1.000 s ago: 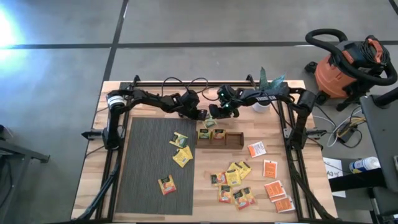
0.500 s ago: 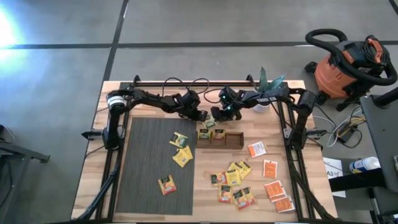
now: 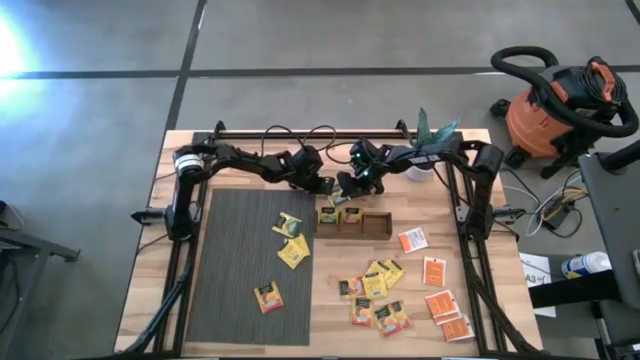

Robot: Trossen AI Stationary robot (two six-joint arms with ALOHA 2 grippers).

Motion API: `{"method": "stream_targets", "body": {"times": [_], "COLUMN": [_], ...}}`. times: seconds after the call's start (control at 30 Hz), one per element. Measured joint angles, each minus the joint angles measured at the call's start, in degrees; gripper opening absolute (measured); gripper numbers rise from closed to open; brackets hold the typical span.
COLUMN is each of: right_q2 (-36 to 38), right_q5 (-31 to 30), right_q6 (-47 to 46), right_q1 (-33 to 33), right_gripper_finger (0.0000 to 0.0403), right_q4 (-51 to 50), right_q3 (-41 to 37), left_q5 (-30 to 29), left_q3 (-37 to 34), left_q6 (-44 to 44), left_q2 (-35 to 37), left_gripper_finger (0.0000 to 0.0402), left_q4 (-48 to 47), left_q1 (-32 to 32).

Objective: Pick & Place Tea
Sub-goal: Put the yellow tea bag into the middle section of the wooden organizer

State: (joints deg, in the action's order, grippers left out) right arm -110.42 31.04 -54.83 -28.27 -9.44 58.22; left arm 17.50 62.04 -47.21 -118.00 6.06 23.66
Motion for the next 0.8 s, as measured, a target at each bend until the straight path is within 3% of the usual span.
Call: {"method": "stream_targets", "body": {"times": [0.27, 0.57, 0.8], "right_q2": [-0.6, -0.5, 1.3], "right_q5": [2.8, 4.0, 0.7], "right_q6": [3.3, 5.1, 7.3], "right_q1": [-0.1, -0.2, -1.2], "right_gripper_finger": [0.0122, 0.0018, 0.0009], "right_q4": [-0.3, -0.7, -0.9], "right_q3": [1.8, 1.7, 2.2], "left_q5": [1.3, 1.0, -1.7], "left_q3": [0.0, 0.1, -0.4], "left_q6": [3.5, 8.8, 13.1], "left_q2": [-0.7, 1.3, 5.8], "left_gripper_finger": [0.0001, 0.0001, 0.0001], "left_q4": [1.7, 2.9, -1.0], "left_q1": [-0.5, -0.6, -0.6]}}
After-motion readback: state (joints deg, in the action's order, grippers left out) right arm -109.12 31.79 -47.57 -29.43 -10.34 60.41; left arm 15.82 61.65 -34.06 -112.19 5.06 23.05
